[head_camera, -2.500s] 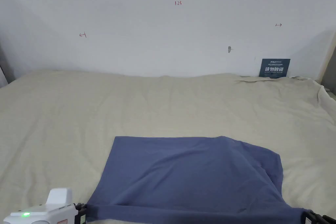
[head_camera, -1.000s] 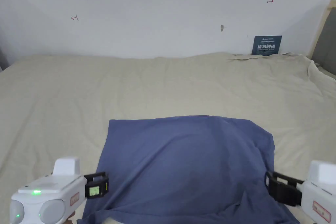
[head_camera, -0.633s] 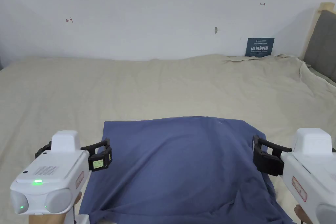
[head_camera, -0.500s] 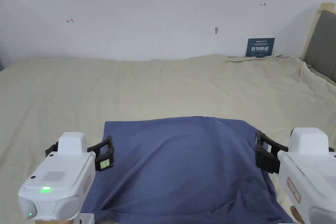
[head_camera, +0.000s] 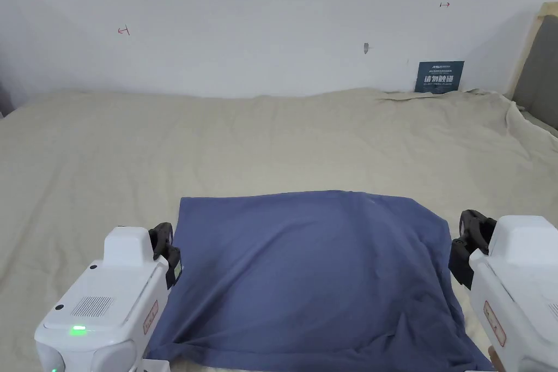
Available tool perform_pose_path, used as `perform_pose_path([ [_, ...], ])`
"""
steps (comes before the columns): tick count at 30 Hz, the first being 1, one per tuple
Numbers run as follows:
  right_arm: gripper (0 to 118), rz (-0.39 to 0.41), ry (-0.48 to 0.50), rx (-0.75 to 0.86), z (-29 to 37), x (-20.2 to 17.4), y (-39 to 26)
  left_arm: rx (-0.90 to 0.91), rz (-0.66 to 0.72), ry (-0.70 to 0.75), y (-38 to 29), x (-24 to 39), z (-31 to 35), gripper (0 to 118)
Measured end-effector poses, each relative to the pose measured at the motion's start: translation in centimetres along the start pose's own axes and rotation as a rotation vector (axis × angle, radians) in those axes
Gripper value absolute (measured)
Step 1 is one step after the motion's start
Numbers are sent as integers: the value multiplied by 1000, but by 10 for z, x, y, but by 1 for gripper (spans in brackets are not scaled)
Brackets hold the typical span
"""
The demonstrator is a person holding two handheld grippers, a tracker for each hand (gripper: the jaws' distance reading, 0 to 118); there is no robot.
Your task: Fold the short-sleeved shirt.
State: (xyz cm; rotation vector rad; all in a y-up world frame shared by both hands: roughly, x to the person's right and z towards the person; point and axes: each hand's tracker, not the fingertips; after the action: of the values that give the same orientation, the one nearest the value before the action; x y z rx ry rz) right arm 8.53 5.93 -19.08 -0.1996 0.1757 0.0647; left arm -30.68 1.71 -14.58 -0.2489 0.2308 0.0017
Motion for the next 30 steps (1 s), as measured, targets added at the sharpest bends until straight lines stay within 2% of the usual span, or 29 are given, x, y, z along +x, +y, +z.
perform_pose_path([
  [3,0,-5,5,-8,-1,2,1,-76,13,9,-3,-7,-6,0],
  [8,0,-10,0,-22,-1,6,-3,-306,67,8,-17,-29,-25,4],
  [11,0,-15,-2,-36,-2,8,-7,-423,79,10,-37,-40,-33,26],
  [13,0,-14,-2,-45,-3,9,-9,-499,89,6,-52,-45,-37,63],
  [15,0,-16,-1,-55,-3,9,-12,-570,118,9,-66,-51,-39,85],
  [16,0,-18,0,-60,-3,10,-13,-592,140,14,-74,-55,-40,90],
  [20,0,-31,1,-79,-6,12,-18,-696,220,35,-99,-69,-43,91],
  [27,0,-30,0,-107,-8,15,-29,-785,166,91,-126,-68,-52,89],
  [29,0,-34,-3,-117,-8,16,-32,-806,157,81,-130,-66,-55,78],
  [30,0,-36,-4,-120,-8,17,-33,-802,157,80,-131,-64,-55,63],
])
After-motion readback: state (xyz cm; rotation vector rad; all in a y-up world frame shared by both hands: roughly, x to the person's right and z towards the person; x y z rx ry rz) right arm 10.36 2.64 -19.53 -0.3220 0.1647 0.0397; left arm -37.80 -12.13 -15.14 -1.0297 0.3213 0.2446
